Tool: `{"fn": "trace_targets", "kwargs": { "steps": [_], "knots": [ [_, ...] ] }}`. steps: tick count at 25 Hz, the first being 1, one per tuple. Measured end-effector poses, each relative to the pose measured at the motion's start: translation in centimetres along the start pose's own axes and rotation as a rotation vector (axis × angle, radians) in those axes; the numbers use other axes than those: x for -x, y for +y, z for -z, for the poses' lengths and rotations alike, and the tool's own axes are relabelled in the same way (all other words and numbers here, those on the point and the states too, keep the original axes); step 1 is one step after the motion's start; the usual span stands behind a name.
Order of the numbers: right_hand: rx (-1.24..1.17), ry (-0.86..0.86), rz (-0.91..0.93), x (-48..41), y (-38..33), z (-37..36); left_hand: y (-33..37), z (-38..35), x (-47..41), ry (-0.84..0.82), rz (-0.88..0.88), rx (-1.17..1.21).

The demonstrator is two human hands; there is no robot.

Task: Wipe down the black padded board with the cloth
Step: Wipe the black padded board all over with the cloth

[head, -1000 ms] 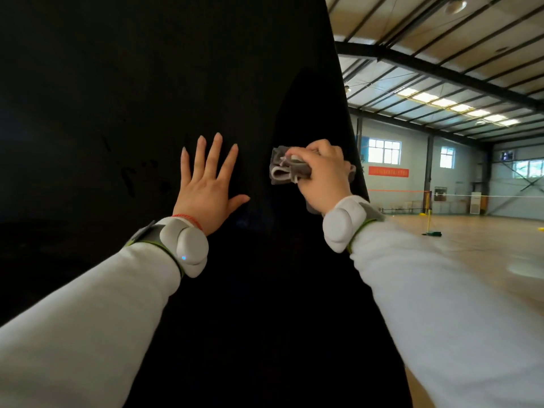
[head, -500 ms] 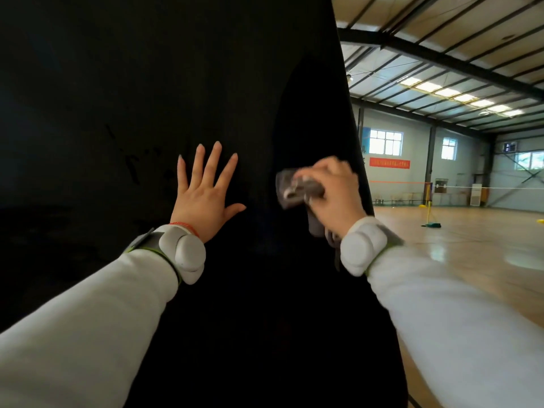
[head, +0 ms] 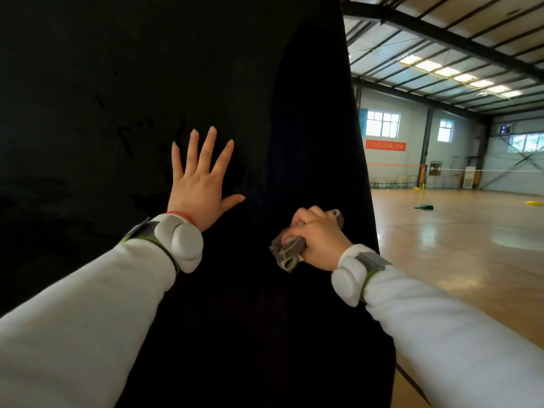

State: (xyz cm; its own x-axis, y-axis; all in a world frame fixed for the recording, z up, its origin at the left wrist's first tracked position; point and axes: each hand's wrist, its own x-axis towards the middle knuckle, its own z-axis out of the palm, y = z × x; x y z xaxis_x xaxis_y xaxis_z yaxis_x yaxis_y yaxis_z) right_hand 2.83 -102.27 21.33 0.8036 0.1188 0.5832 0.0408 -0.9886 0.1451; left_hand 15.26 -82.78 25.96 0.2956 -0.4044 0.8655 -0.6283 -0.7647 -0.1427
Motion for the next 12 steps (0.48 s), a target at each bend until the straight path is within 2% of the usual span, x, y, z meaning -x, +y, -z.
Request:
{"fn": "trace_targets", "kwargs": {
  "steps": [1,2,5,6,8,12],
  "knots": [
    [0.024,-0.041,-0.005,-0.2,0.0,0.8,-0.2,-0.2,0.4,-0.025,-0.003,-0.016],
    [0.042,0.001,-0.034,-1.1,0.1,1.9,-0.4,-0.4,0.7,-0.042,-0.006,-0.03],
    [0.041,0.39,-0.202,-4.7,0.2,5.9,-0.6,-0.5,0.6,-0.04,-0.007,-0.034],
    [0.022,0.462,-0.226,-5.4,0.4,6.1,-0.6,-0.5,0.5,-0.034,-0.012,-0.03],
    [-0.011,0.469,-0.179,-5.2,0.4,4.2,-0.5,-0.6,0.7,-0.023,-0.018,-0.021],
    [-0.05,0.37,-0.017,-0.9,-0.3,-2.5,-0.1,-1.0,1.3,0.01,-0.018,-0.026]
  ]
}}
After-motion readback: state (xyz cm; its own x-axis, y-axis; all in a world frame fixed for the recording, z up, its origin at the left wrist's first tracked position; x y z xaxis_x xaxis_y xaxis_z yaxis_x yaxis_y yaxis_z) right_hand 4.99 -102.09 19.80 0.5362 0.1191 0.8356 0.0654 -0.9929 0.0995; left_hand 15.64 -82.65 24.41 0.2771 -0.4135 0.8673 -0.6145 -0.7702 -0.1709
